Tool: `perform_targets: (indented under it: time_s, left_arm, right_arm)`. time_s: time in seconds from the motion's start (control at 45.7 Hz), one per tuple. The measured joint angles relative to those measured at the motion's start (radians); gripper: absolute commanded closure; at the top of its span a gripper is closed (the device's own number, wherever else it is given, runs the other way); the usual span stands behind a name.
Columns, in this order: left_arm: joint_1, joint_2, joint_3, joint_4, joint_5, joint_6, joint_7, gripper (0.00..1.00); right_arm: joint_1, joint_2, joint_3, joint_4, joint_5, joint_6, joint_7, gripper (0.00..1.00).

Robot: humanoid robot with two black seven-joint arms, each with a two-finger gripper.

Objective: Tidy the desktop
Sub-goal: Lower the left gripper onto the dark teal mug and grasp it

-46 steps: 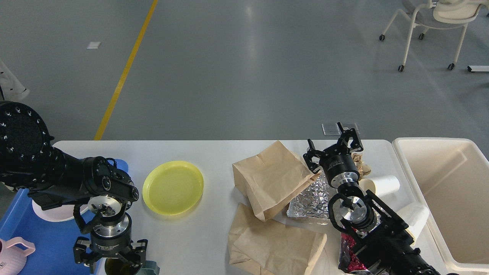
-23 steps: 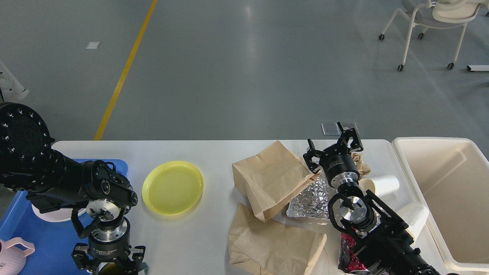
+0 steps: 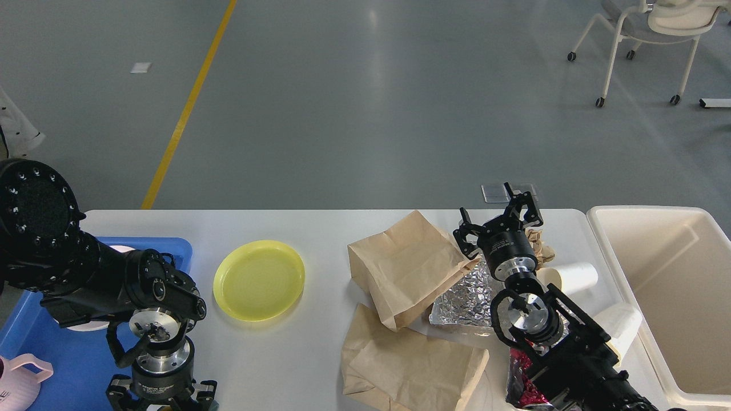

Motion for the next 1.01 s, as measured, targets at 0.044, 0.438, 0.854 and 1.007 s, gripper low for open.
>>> perform_targets:
  time_s: [0.044,0.438,0.854,1.007]
  left_arm:
    - [0.001,-0.001,0.0,-0.001,0.002,-0.002,0.0,0.63]
    - [-0.007,0.006,0.001,-0.048,0.068,-0.013,0.006,1.0]
    - [-0.038,0.017,0.013,-0.048,0.116,-0.011,0.009,1.0]
    - [-0.119,0.048,0.012,-0.062,0.119,-0.034,0.009,1.0]
  right_arm:
    - [0.0,0.0,0.0,0.0,0.0,0.0,0.0,0.0]
    - [0.0,0.0,0.0,0.0,0.0,0.0,0.0,0.0]
    - [0.0,0.0,0.0,0.0,0.0,0.0,0.0,0.0]
    - [0.0,0.0,0.0,0.0,0.0,0.0,0.0,0.0]
